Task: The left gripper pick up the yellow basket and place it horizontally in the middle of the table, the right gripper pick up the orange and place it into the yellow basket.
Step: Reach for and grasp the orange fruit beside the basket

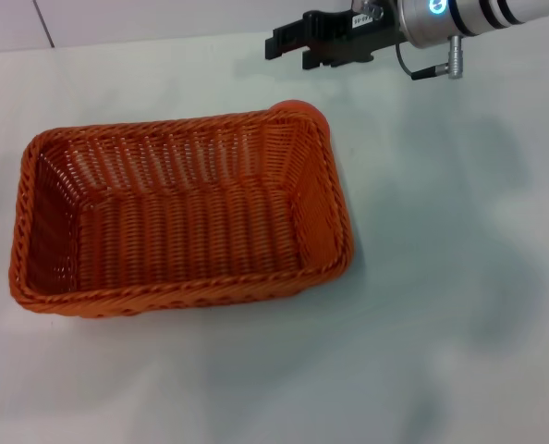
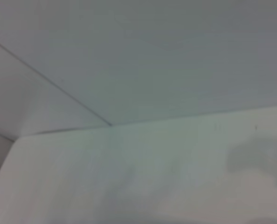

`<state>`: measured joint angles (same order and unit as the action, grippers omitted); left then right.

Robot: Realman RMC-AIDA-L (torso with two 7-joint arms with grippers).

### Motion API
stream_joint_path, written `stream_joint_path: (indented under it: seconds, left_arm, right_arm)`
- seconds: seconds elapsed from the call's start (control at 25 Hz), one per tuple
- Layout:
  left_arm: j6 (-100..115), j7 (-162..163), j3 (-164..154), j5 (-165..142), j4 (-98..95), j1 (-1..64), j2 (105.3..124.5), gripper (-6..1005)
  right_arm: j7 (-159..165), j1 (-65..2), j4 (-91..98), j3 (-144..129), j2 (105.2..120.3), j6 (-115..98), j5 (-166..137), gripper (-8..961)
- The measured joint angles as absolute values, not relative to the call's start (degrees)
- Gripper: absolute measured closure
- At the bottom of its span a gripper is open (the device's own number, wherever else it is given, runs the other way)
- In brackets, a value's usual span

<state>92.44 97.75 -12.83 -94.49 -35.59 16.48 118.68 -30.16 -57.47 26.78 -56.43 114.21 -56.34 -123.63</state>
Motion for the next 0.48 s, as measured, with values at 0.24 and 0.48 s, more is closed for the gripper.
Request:
stream_joint_path:
  seconds: [0.24,0.48]
  left_arm:
    - [93.4,97.5,-12.8,-94.4,-35.6,16.5,118.65,259]
    - [93.8,97.4,-12.6,-94.3,-35.6,16.2,118.48,258]
  right_arm:
    - [-26.5,-58.5,26.7,-56.8,114.34,-58.6,-127.9,242]
    - [-24.3,-58.5,26.6,-57.0,114.51,-59.0,-131.8,64]
